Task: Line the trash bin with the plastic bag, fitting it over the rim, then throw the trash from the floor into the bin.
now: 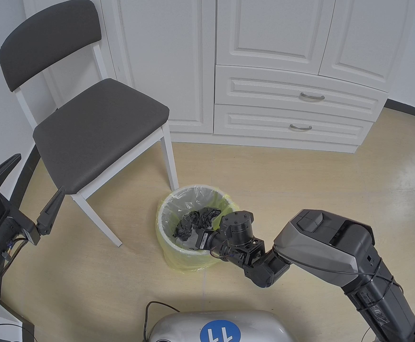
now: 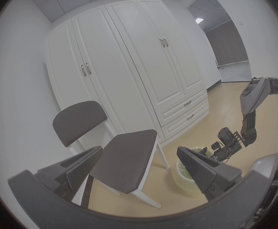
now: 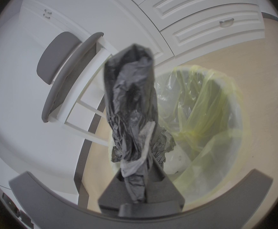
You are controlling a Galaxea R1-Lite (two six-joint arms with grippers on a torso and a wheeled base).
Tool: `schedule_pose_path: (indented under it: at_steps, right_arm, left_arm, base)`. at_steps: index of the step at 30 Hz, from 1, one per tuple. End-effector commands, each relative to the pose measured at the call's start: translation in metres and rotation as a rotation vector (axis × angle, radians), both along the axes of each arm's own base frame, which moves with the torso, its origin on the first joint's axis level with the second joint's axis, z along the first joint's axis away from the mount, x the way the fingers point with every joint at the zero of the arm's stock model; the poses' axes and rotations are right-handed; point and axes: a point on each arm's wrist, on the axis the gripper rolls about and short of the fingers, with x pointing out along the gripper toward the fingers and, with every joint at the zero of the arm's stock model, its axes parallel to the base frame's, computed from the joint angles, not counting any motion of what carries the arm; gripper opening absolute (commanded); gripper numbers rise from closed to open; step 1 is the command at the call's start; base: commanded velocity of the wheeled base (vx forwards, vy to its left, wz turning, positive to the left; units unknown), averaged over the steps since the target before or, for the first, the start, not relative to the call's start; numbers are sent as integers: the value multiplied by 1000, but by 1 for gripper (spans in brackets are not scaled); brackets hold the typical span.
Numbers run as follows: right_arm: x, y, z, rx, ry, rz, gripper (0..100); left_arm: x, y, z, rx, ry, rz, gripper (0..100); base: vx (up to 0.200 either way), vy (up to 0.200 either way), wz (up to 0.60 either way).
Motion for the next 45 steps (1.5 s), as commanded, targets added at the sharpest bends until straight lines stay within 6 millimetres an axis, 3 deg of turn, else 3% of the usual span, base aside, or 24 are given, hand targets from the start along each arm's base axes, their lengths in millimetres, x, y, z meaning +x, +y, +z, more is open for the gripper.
schedule_pose_path:
  at_steps: [1,7,14,29,35,45]
  right_arm:
    - [12,0,-12,-15,-24,-49,0]
    - [18,4,-11,-29,-32,-79,0]
    - [40,16,-9,-9,-111,-229,0]
    - [58,20,-4,5,-150,-336,0]
    - [55,20,-5,-2,-137,-335,0]
    - [30,12,-9,-66,-41,-217,0]
  left_arm:
    - [0,0,0,0,0,0,100]
    - [0,0,-1,2,1,-1,100]
    - [0,0,-1,2,1,1,100]
    - [-1,0,-1,21,0,3,100]
    - [-1,0,-1,21,0,3,100]
    - [-1,0,-2,22,1,3,100]
  base:
    - [0,0,0]
    - [0,0,0]
    - [0,0,0]
    - [0,0,0]
    - [0,0,0]
    - [0,0,0]
